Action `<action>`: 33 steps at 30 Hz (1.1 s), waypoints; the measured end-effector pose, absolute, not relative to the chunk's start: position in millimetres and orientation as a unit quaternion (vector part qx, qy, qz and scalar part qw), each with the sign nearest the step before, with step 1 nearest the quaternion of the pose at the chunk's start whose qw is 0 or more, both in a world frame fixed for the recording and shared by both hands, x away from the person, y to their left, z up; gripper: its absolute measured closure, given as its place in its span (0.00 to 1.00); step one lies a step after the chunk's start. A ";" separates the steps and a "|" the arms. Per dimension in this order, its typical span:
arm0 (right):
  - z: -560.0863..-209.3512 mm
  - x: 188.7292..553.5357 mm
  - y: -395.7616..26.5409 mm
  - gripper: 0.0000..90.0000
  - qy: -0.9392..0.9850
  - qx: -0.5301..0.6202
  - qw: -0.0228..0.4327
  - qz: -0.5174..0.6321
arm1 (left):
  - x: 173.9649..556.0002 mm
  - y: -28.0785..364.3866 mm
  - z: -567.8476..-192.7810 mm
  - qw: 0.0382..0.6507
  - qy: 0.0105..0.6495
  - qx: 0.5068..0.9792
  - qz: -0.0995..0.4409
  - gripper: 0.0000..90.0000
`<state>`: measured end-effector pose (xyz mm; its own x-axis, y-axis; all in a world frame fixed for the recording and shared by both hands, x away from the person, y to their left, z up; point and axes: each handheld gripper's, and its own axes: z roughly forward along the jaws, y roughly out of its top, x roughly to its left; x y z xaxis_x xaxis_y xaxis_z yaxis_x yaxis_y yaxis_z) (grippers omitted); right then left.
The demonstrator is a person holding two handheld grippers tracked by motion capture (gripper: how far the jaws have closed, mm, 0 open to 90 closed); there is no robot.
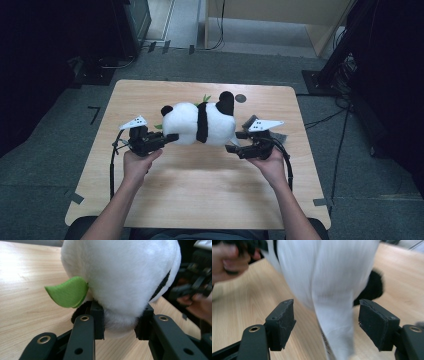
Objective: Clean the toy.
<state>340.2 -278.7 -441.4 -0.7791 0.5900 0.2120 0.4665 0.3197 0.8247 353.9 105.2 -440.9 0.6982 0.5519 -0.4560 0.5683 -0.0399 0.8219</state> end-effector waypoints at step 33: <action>-443.6 330.1 -259.8 0.50 0.839 0.324 0.097 0.426 | 348.3 85.9 -459.8 0.460 0.390 0.797 0.016 0.46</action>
